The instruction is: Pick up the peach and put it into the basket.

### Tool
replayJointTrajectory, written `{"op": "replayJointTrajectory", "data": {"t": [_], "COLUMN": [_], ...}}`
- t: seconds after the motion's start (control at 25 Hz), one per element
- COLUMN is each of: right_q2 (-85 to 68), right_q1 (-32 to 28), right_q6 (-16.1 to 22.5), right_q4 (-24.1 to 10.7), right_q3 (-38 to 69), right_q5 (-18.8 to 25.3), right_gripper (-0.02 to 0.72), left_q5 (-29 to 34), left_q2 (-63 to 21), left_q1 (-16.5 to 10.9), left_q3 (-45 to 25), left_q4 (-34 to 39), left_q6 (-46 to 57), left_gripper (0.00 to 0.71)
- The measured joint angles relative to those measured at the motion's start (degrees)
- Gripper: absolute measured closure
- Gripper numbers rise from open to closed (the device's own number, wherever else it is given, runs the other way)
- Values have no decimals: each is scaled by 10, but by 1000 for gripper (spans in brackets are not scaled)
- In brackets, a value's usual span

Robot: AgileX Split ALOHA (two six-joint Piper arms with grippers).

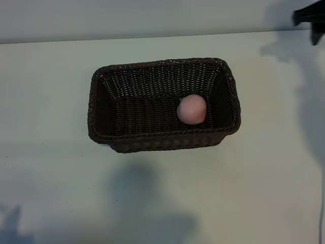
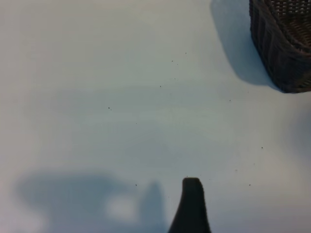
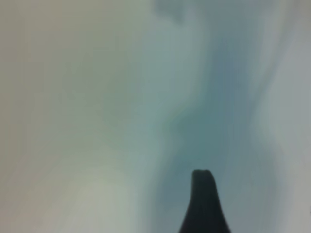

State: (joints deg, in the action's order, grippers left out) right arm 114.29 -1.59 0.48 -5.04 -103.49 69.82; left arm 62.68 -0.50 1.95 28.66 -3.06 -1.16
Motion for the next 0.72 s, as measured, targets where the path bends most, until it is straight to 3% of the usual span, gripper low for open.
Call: {"op": "replayJointTrajectory", "data": {"t": [0.32,0.72], "right_q2": [-18,-202], "right_q1": [-26,-26], "right_q6": [-24,-26], "right_q4": [39,44], "right_q3": [0,10], "right_q5": [0,0], "right_gripper": [189,197], "left_q5": [0,0], "left_q2": [0,0], "left_q1": [0,0], "left_q3": [0,0], "left_q4": [0,0], "left_q6": [0,0], "left_gripper": [112,112]}}
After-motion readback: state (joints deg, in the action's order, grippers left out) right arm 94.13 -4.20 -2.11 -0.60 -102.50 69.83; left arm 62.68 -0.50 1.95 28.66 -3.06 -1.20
